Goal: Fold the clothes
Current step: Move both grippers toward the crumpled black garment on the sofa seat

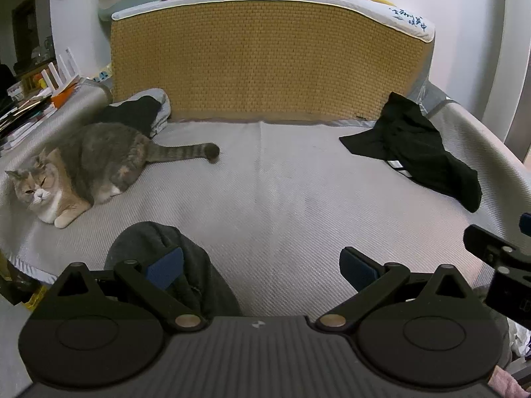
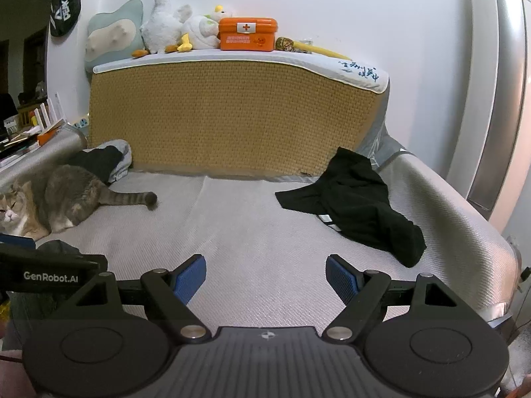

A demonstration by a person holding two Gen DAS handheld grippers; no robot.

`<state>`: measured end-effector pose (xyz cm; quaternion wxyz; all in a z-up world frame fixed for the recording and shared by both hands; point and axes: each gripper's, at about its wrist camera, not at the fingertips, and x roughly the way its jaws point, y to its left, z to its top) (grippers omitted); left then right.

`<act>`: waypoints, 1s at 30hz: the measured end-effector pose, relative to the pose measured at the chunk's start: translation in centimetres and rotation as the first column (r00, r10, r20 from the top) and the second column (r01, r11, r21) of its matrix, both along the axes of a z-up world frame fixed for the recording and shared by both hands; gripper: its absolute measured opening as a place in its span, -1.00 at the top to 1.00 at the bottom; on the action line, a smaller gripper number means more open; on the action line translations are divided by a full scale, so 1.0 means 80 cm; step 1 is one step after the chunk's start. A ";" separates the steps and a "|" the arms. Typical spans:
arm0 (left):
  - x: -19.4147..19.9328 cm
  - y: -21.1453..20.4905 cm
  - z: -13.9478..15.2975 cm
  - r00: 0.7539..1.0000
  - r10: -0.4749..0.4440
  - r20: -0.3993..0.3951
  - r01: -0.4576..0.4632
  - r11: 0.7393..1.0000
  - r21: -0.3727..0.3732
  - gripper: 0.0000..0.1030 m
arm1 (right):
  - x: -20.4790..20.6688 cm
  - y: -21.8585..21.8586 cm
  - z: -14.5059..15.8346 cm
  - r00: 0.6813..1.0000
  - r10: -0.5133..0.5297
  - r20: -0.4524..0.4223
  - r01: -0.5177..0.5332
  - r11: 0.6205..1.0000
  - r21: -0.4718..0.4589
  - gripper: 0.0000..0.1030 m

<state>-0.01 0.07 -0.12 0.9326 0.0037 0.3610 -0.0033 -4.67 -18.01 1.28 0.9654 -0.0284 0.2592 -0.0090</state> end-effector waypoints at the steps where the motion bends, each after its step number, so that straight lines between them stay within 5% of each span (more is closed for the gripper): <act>1: 0.000 0.000 -0.001 1.000 0.000 0.002 0.000 1.000 0.001 -1.00 | 0.000 0.000 0.000 1.000 0.000 -0.003 0.000 1.000 -0.002 -0.60; 30: 0.015 -0.011 -0.010 0.998 -0.055 0.020 0.055 0.998 -0.014 -1.00 | 0.016 -0.009 -0.019 0.998 -0.036 -0.052 0.037 0.999 0.019 -0.60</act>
